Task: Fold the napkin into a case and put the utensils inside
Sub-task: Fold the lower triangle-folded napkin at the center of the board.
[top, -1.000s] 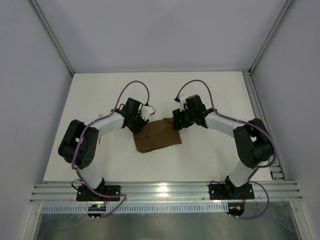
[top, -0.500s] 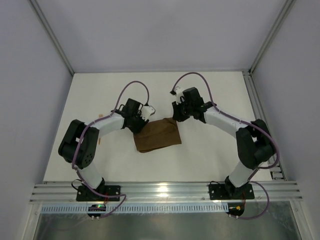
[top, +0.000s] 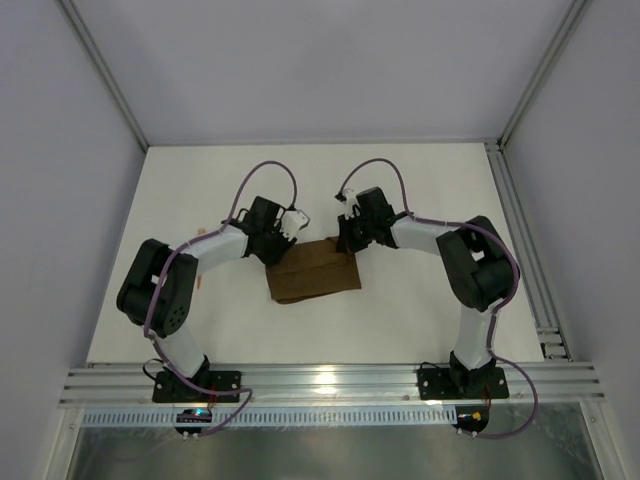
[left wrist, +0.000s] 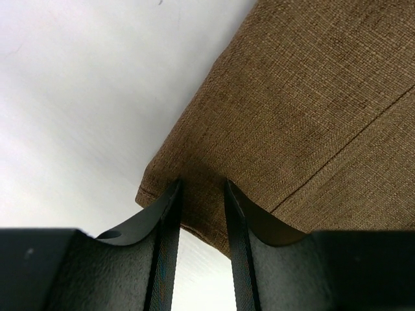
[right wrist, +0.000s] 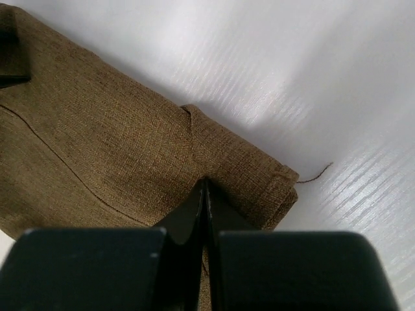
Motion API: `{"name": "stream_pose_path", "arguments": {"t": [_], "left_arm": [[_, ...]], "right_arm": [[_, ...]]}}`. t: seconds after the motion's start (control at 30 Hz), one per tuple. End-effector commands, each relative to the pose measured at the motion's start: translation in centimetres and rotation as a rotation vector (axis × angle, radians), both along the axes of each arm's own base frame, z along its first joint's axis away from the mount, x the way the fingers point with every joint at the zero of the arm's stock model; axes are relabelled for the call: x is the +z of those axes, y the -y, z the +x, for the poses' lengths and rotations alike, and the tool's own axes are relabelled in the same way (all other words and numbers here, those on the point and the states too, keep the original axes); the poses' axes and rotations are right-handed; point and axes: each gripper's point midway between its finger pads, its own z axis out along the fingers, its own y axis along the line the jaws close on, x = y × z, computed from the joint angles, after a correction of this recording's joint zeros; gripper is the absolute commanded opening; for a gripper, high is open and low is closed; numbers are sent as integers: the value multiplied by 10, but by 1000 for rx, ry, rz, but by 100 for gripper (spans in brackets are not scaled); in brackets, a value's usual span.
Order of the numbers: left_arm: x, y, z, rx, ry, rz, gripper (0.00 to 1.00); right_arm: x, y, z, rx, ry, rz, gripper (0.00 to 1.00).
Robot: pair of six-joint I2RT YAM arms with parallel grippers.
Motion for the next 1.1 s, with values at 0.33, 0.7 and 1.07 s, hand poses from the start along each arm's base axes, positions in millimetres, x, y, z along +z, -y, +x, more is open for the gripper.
{"name": "stream_pose_path", "arguments": {"t": [0.33, 0.7, 1.07], "left_arm": [[1, -7, 3, 22, -15, -25, 36], [10, -1, 3, 17, -30, -52, 38], [10, -7, 5, 18, -17, -19, 39]], "right_arm": [[37, 10, 13, -8, 108, -16, 3], [40, -22, -12, 79, 126, 22, 3], [-8, 20, -24, 4, 29, -121, 3]]}}
